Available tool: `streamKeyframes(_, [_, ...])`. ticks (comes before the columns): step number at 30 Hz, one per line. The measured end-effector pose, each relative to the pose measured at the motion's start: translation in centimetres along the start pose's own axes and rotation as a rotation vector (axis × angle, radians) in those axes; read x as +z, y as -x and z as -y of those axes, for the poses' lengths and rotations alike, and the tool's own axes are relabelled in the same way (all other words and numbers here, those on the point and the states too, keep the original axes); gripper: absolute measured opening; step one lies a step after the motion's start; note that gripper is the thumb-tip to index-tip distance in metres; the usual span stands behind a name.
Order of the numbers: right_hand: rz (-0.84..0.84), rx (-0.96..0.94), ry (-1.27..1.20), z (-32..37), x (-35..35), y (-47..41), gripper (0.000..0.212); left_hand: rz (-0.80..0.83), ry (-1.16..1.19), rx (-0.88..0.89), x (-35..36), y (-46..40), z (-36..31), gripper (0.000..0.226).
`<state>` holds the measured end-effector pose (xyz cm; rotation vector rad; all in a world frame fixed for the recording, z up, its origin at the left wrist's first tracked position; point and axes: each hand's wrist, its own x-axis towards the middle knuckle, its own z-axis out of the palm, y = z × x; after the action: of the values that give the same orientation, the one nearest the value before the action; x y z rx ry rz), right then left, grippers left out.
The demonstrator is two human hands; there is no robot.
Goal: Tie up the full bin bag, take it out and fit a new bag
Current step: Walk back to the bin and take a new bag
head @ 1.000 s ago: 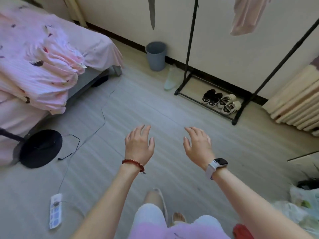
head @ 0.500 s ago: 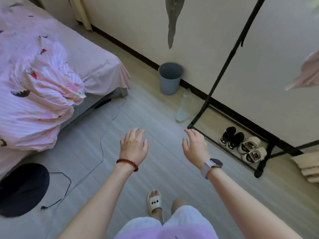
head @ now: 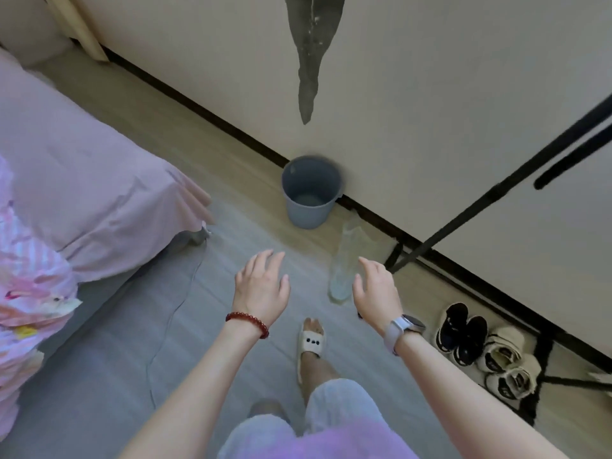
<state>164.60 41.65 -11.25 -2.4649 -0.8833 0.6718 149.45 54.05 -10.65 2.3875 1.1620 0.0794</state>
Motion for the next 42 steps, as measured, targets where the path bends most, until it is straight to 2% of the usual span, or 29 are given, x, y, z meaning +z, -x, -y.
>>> streamKeyframes(5, [0.04,0.146,-0.036,-0.1,2.4,-11.4,0.041,0.165,0.028,-0.006,3.1,-11.8,0.8,0.045])
streamKeyframes(9, [0.007,0.243,-0.072,-0.5,4.7,-18.9,0.042,0.277,0.009,0.05,5.4,-20.3,2.0,0.046])
streamKeyframes(15, [-0.129,0.413,-0.102,-2.8,11.2,-29.0,0.041,0.311,-0.093,0.325,11.2,-34.3,5.3,0.046])
streamKeyframes(18, [-0.173,0.508,-0.087,-5.9,17.0,-33.1,0.04,0.289,-0.161,0.51,16.9,-39.5,8.4,0.044])
streamKeyframes(21, [-0.161,0.551,-0.041,-10.5,23.4,-36.1,0.041,0.316,-0.192,0.611,23.4,-43.2,11.2,0.043])
streamKeyframes(25, [-0.105,0.579,0.038,-18.0,32.1,-39.8,0.044,0.219,-0.261,0.724,32.1,-47.0,13.9,0.045])
streamKeyframes(28, [-0.102,0.631,0.041,-23.2,38.0,-42.6,0.05,0.071,-0.332,0.796,36.8,-49.6,15.6,0.032])
streamKeyframes(34, [-0.102,0.764,0.023,-30.5,45.7,-47.2,0.074,-0.157,-0.308,0.898,40.3,-51.7,17.7,0.035])
streamKeyframes(37, [-0.148,0.7,0.155,-31.8,47.1,-47.9,0.065,-0.218,-0.25,0.916,40.4,-51.6,17.7,0.034])
streamKeyframes(39, [-0.235,0.655,0.065,-31.5,46.7,-48.3,0.05,-0.242,-0.226,0.923,40.5,-51.6,17.5,0.033])
streamKeyframes(42, [-0.568,0.559,-0.123,-29.4,43.7,-48.6,0.037,-0.187,-0.199,0.893,40.1,-51.3,17.4,0.03])
